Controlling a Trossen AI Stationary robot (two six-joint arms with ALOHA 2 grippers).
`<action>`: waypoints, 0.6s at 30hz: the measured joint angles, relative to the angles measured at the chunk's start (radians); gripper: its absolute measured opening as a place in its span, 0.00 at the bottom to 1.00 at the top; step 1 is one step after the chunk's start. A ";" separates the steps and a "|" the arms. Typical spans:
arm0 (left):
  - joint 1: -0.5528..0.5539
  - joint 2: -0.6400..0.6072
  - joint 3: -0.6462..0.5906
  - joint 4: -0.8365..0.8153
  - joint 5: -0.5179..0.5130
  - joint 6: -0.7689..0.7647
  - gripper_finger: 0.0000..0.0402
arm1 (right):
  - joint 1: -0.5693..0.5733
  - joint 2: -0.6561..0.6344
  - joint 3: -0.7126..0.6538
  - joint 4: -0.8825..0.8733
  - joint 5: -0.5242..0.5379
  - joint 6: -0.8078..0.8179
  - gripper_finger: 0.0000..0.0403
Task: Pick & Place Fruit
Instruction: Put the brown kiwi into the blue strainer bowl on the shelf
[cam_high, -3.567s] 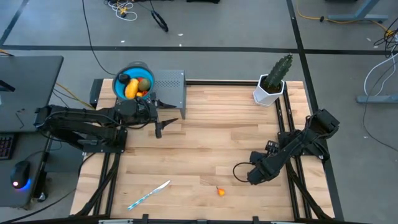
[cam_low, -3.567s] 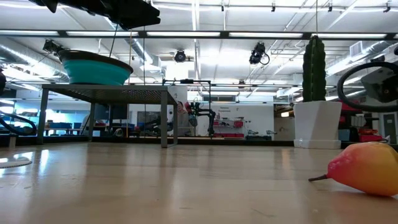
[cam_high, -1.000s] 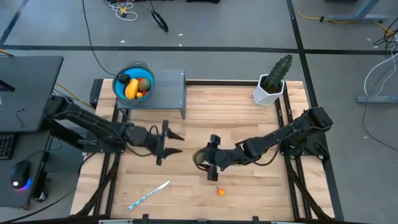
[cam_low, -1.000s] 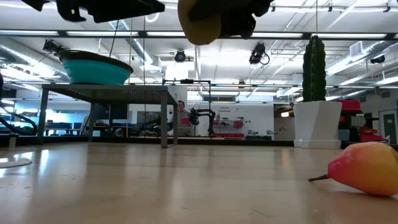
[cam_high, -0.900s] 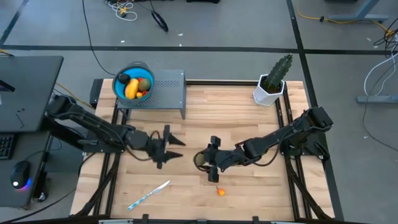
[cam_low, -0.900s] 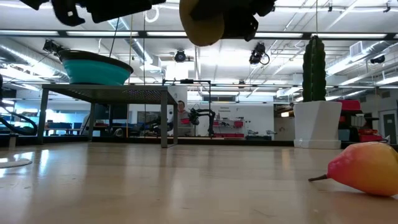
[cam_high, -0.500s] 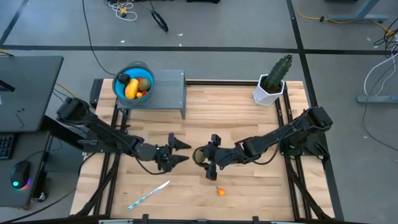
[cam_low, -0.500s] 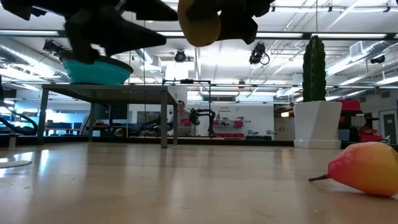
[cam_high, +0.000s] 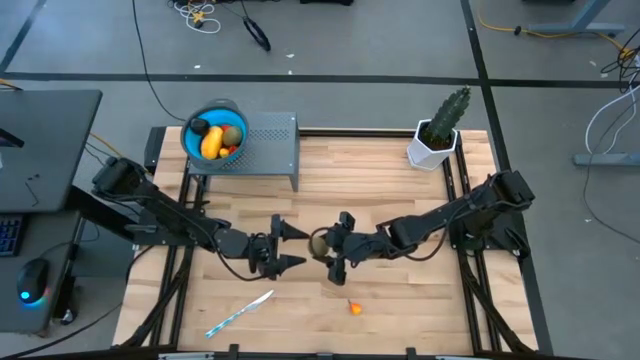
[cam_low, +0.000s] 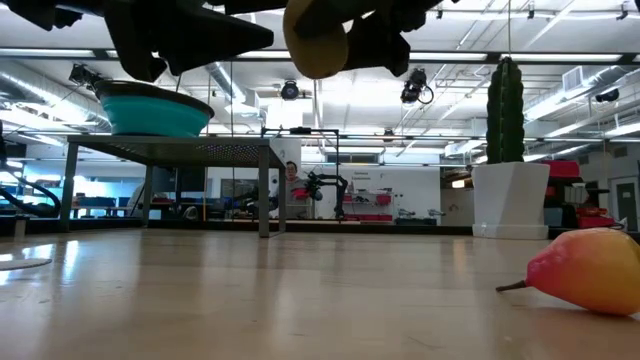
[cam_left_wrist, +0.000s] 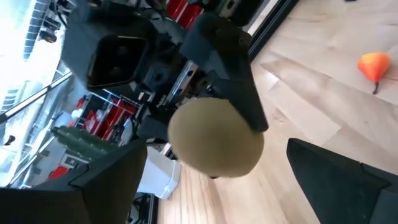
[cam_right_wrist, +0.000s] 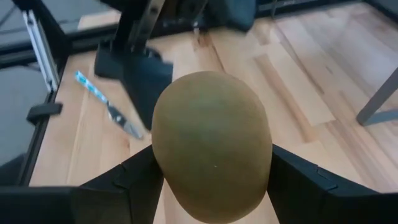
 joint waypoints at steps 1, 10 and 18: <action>0.000 0.000 0.000 -0.001 -0.003 0.000 0.99 | -0.005 0.000 0.000 0.013 0.000 0.000 0.62; 0.000 0.000 0.000 0.002 -0.018 0.023 0.99 | -0.040 0.013 0.000 0.125 -0.103 0.000 0.62; 0.000 0.000 0.000 0.007 0.006 0.023 0.99 | -0.065 0.048 0.000 0.172 -0.126 0.000 0.62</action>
